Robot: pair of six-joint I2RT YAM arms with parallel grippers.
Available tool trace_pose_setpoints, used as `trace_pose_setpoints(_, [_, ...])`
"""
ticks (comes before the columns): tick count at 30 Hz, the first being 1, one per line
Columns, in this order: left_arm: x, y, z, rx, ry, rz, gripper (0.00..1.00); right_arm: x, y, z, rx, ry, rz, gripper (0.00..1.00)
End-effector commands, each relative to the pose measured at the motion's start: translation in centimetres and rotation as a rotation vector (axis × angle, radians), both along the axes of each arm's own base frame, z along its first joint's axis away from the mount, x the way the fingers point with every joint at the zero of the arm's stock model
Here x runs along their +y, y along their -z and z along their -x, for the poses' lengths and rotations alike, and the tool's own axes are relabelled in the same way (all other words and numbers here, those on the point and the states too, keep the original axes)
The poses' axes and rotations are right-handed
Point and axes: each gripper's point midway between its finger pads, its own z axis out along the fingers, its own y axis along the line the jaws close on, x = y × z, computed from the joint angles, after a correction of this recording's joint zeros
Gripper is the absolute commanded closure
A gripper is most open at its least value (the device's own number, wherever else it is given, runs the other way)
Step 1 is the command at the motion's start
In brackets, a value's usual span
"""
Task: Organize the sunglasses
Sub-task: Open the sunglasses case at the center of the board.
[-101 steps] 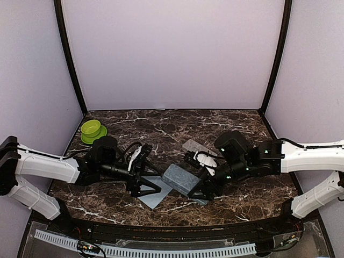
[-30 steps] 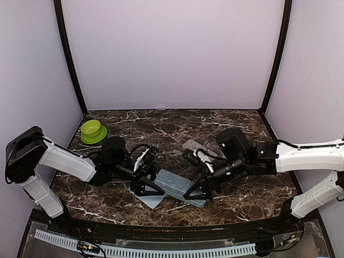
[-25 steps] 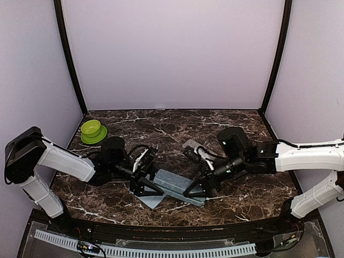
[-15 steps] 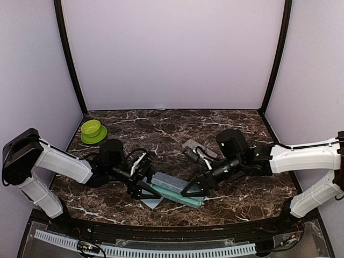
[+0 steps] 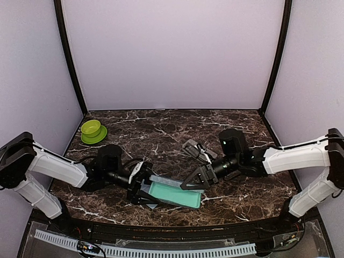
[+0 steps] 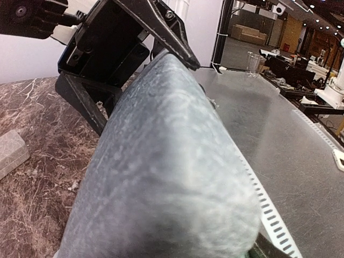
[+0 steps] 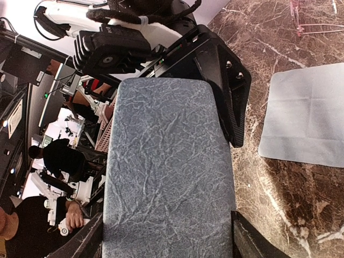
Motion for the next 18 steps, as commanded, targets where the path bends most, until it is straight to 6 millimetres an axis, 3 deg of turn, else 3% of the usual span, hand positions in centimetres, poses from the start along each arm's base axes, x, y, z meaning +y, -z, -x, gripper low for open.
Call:
trace_pose_setpoints(1, [-0.7, -2.3, -1.2, -0.213, -0.079, 0.080, 1.00, 0.3, 1.5, -2.5, 0.072, 0.135, 0.035, 0.98])
trace_pose_setpoints(11, [-0.4, -1.3, -1.0, -0.283, -0.095, 0.055, 1.00, 0.2, 2.8, -4.1, 0.035, 0.168, -0.018, 0.98])
trace_pose_setpoints(18, [-0.3, -0.8, 0.1, -0.271, -0.065, 0.055, 1.00, -0.8, 4.3, -5.3, 0.098, 0.211, 0.066, 0.98])
